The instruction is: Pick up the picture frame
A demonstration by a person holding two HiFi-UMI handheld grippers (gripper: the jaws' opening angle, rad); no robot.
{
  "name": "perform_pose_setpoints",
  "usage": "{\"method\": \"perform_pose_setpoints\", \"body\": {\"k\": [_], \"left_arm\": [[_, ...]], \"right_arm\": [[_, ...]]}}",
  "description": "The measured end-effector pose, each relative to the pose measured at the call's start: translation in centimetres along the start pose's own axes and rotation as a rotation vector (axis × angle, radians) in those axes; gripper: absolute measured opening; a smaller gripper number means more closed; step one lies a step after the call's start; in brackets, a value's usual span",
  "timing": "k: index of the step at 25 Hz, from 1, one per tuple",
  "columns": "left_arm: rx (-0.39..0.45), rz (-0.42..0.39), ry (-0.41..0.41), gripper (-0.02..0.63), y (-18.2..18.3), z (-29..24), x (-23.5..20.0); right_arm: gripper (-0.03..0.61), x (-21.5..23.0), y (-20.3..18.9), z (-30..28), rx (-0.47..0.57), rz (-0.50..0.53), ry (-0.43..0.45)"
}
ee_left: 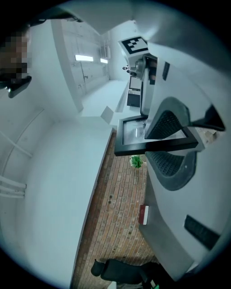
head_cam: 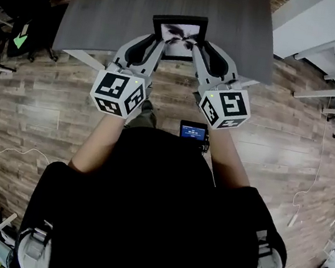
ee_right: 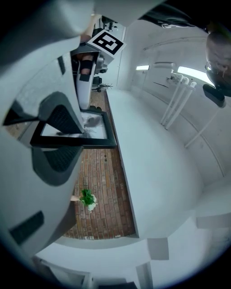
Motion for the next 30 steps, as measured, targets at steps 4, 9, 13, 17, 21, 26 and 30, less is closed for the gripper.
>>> {"method": "perform_pose_setpoints", "body": {"k": [4, 9, 13, 17, 21, 26, 30], "left_arm": [[-0.02, 0.0, -0.001, 0.078, -2.0, 2.2, 5.7], [-0.035, -0.015, 0.023, 0.078, -3.4, 5.0, 9.2], [-0.045, -0.036, 0.049, 0.078, -3.3, 7.5, 9.8], [-0.061, -0.046, 0.053, 0.078, -3.7, 9.6, 9.3], [-0.072, -0.037, 0.024, 0.078, -4.1, 11.1, 7.8], [-0.08, -0.03, -0.038, 0.078, -4.0, 12.6, 5.9], [-0.071, -0.022, -0.042, 0.078, -3.2, 13.7, 3.4]], "right_arm": [[0.091, -0.2, -1.6, 6.6, -0.018, -0.026, -0.004], [0.091, -1.7, -3.0, 11.1, -0.019, -0.051, 0.015], [0.091, -3.6, -3.1, 12.4, -0.003, -0.064, 0.036], [0.091, -5.6, -3.5, 12.4, -0.009, -0.073, 0.037], [0.091, -7.4, -3.7, 11.5, -0.024, -0.071, 0.01], [0.091, -9.4, -2.8, 10.4, -0.04, -0.063, -0.026], [0.091, -11.6, -2.4, 8.6, -0.053, -0.048, -0.019]]}}
Point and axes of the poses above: the fingertips, and each gripper's own axes: z backward along the fingers, x to its right, y out of its top, the point moved 4 cm from there along z, backward along the fingers, and after that the axes turned 1 degree about -z, right-handed, at the moved point
